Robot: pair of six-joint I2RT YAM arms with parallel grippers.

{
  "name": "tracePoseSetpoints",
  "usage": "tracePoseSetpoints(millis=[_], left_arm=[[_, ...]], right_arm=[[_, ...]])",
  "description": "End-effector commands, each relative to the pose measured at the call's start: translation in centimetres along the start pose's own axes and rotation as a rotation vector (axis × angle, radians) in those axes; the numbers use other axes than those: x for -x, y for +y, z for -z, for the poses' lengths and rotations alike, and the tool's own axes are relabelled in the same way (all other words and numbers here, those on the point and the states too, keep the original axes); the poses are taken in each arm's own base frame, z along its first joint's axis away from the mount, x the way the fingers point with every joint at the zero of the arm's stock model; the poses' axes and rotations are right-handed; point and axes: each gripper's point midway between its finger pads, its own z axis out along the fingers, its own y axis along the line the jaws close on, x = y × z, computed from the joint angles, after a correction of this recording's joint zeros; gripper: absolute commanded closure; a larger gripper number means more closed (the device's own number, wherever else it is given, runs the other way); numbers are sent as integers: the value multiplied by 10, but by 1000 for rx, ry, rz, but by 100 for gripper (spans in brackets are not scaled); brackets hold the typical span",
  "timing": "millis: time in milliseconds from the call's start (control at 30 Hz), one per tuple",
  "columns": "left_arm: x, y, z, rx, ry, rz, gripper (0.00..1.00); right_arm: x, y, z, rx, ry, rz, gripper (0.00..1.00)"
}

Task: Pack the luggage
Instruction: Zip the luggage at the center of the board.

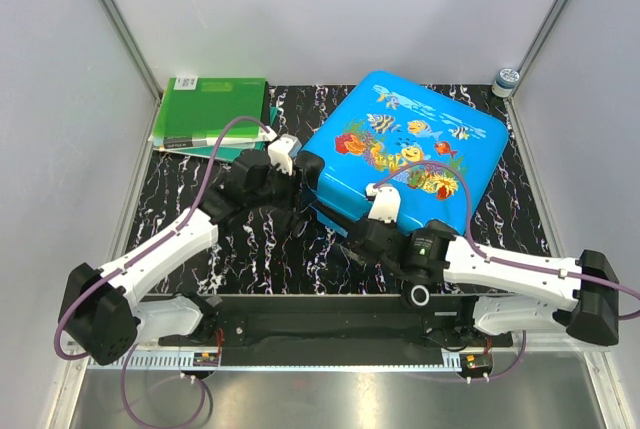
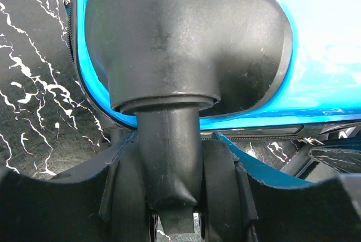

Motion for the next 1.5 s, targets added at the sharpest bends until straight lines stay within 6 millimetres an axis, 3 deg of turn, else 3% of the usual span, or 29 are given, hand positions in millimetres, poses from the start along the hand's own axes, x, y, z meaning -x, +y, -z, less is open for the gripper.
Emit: tracePoseSetpoints(millis=[0, 233, 333, 467, 1000, 1467], left_arm=[[86, -93, 25, -386, -298, -152, 100], [80, -96, 22, -400, -280, -148, 100], [79, -98, 22, -407, -280, -147, 100], [78, -101, 24, -416, -281, -146, 100], [76, -100, 31, -397, -294, -130, 100], [74, -101, 38, -396, -285, -121, 100]], right_arm=[[43, 76, 17, 249, -81, -48, 100], [76, 113, 10, 278, -165, 47, 100], [81, 119, 2, 255, -184, 83, 100], [80, 125, -12, 240, -176, 104, 100], [98, 162, -33, 329, -271, 138, 100], [103, 172, -47, 430, -332, 174, 100]])
